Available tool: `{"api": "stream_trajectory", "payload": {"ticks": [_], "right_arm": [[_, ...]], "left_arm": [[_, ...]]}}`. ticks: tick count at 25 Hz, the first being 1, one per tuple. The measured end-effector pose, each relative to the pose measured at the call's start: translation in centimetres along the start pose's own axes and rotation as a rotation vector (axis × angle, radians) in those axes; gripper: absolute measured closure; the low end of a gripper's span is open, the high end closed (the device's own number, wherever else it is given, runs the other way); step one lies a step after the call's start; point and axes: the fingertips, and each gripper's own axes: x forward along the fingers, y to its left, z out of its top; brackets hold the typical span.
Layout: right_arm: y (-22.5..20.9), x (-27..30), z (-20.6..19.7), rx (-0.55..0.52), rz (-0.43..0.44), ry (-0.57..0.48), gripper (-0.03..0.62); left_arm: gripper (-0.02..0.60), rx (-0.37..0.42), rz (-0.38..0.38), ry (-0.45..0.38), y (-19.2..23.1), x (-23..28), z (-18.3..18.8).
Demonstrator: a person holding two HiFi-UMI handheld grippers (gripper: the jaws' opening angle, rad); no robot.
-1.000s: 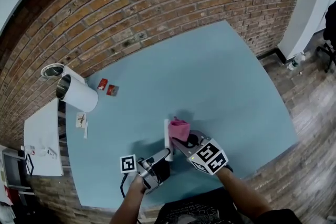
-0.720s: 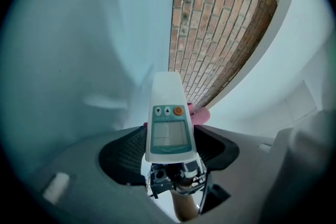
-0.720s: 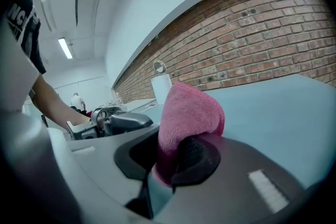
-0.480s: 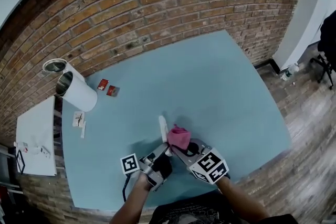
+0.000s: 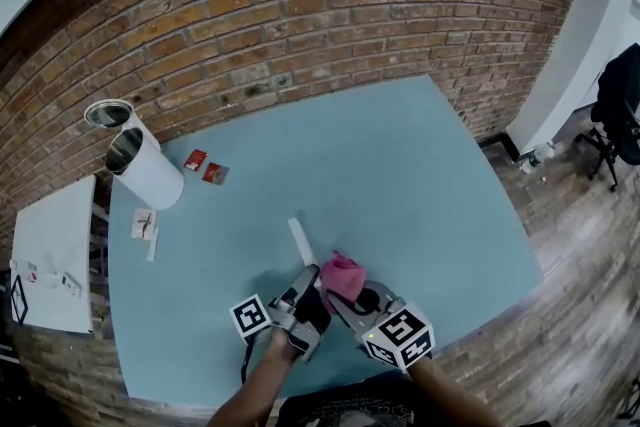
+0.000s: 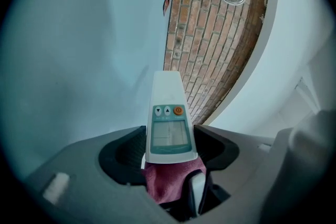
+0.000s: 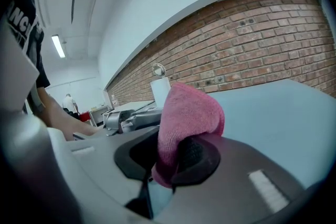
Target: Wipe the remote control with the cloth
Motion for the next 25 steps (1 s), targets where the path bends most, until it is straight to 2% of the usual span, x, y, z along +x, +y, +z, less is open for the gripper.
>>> {"api": "stream_trajectory", "payload": {"ticks": [4,7,9,14,19,21,25], "right_arm": [[1.3,0.3,0.2,0.005,-0.006,-0.002,0.53],[1.7,0.2,0.3,0.05,-0.003,-0.013,0.53],[1.1,-0.4,0.3,0.095,-0.017,-0.03,0.53],[-2.0,-1.9,-0.1,0.16,-0.096,-0.048,0.53],[-3.7,-2.0,0.2,0.181,-0.113,-0.06,0.53],[-4.2,-1.9,0.2,0.185,-0.109,-0.059,0.53],[-4.9,-1.7,0.1,0.19,-0.092,-0.052,0.53]], "left_arm": [[0.296,0.038,0.024,0.029,0.1,-0.2,-0.3],[0.296,0.087,0.058,0.096,0.1,-0.5,-0.6],[0.297,0.15,0.102,0.16,0.3,-1.1,-0.4],[0.298,0.388,0.301,0.334,2.2,-3.3,1.3],[0.296,0.59,0.444,0.504,2.8,-4.3,2.2],[0.296,0.708,0.499,0.58,3.1,-4.4,2.4],[0.296,0.995,0.601,0.771,3.6,-4.2,2.4]]}}
